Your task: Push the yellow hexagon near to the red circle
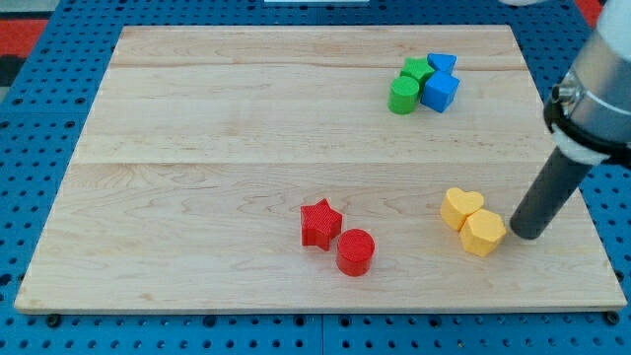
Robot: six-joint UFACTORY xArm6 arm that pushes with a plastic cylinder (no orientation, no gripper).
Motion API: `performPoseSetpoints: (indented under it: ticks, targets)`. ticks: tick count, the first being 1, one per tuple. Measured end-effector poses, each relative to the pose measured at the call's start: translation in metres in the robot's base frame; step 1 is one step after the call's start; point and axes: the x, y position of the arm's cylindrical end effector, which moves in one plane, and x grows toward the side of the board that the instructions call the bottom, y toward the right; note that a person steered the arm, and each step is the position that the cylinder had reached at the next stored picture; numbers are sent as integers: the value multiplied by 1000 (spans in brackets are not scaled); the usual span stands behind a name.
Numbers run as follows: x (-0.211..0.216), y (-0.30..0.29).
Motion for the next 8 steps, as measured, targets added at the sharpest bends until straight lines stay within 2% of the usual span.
performPoseSetpoints:
  ticks: [2, 4, 8]
  targets:
    - [26, -38]
    - [11, 9]
    - [11, -85]
